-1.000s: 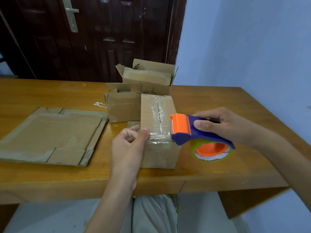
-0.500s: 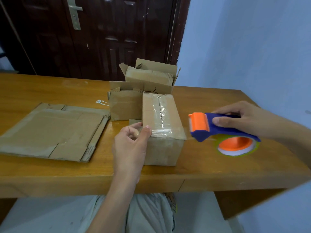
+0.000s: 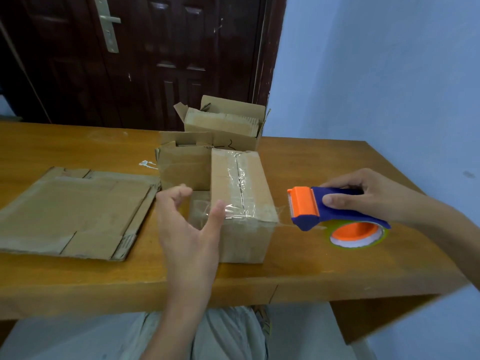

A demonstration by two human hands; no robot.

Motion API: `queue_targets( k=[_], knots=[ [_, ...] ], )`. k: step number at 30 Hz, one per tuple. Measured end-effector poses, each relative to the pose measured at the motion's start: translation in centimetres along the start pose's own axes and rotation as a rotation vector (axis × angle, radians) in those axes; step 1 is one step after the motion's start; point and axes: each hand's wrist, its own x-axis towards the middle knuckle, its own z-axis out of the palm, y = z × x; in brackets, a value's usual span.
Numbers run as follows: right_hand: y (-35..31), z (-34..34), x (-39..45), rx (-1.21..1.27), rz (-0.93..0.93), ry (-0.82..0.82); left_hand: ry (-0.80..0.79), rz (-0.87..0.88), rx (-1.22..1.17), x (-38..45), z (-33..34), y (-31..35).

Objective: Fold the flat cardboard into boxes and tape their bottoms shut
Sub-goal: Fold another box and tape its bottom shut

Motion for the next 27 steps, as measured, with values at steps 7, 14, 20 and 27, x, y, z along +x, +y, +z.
queue_targets(
  k=[7,14,20,27],
  knots=[
    [1.0,0.7,0.6,0.017,-0.017,-0.014,0.013,1.009,0.469,0.3,0.2,-2.2],
    [2.2,1.8,0.4,0.107,-0.018,0.016,-0.146,0.892,0.648,-2.5,-0.9,-2.3],
    [2.5,2.3,0.5,0.136,-0.029,0.022,-0.279,0.902,0.866,-2.8,-0.7,-1.7],
    [3.0,3.8,0.7,0.195,-0.022,0.036,-0.311,0.645,0.73,-4.1,0.7,-1.0]
  ],
)
